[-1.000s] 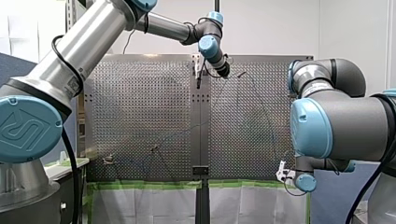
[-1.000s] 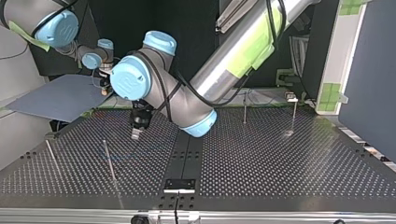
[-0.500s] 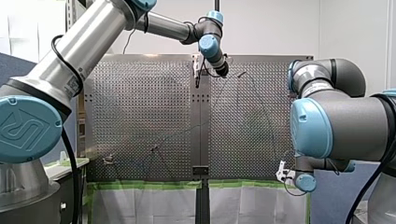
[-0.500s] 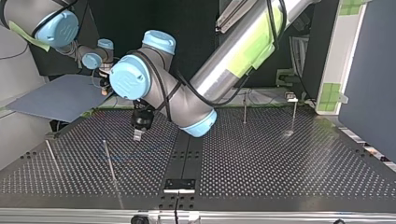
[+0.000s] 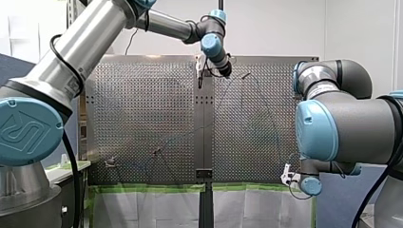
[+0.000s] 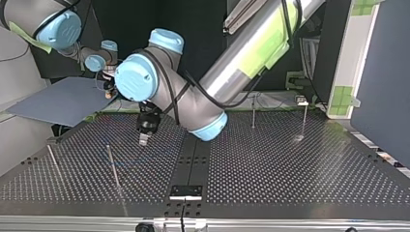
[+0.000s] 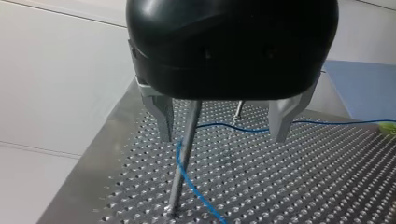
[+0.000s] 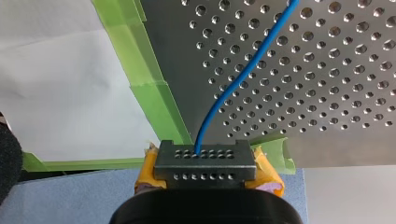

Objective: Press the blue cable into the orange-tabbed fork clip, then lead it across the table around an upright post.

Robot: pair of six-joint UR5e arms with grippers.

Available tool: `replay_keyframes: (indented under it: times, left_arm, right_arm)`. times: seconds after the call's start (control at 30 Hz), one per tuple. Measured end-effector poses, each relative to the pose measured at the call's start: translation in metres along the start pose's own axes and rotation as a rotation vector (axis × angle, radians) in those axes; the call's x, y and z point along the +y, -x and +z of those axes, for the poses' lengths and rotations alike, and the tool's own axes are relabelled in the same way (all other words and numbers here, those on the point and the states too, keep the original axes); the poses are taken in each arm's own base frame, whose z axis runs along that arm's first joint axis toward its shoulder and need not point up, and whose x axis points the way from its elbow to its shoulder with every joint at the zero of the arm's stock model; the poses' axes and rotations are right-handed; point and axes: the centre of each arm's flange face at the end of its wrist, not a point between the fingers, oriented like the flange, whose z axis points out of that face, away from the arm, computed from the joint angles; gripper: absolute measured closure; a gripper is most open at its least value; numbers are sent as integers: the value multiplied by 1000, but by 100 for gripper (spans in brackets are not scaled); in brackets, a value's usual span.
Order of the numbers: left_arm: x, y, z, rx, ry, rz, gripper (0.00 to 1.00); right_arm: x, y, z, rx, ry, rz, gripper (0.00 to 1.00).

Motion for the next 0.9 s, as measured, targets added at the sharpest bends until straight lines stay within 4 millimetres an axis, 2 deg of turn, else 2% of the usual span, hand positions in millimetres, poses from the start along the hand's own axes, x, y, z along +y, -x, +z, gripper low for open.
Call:
replay_keyframes:
  times: [0.17,0.7,0.9]
  left_arm:
    - [17,13,-5,-40,6,-27,1]
    - [91,55,-13,-170,-17,-184,1]
    - [98,66,-27,-215,-49,-243,1]
  right_arm:
    - [0,0,0,0,0,-1,100]
    - [0,0,0,-3,0,-8,100]
    - [-2,1,-1,-5,-1,-9,100]
